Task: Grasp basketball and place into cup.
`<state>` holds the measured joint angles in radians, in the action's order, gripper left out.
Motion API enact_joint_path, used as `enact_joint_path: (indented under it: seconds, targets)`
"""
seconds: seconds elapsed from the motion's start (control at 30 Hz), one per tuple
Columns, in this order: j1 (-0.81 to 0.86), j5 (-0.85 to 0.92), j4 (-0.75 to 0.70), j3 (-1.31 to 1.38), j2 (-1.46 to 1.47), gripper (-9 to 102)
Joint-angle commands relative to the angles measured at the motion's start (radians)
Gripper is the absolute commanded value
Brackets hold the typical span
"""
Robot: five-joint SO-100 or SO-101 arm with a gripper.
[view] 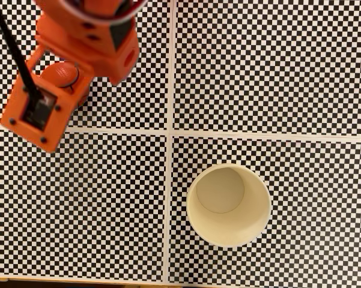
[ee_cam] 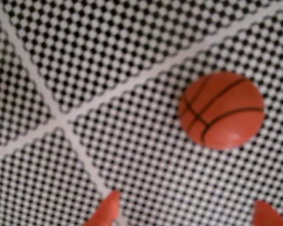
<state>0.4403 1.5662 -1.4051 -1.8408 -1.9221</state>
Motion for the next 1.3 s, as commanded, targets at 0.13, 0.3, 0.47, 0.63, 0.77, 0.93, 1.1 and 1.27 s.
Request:
enact_joint_path:
  seconds: [0.13, 0.3, 0.47, 0.63, 0.77, 0.93, 1.1, 1.27]
  targets:
    - [0.025, 0.028, 0.008, 0.094, 0.043, 46]
    - [0.051, 0.034, 0.008, 0.170, 0.144, 44]
    - [0.060, 0.029, 0.009, 0.241, 0.239, 43]
    - [0.072, 0.028, 0.003, 0.319, 0.333, 45]
    - [0.089, 0.052, -0.002, 0.371, 0.414, 46]
    - [0.101, 0.069, -0.002, 0.410, 0.485, 47]
    - [0.112, 0.084, -0.002, 0.416, 0.518, 48]
    - [0.123, 0.106, -0.002, 0.414, 0.537, 49]
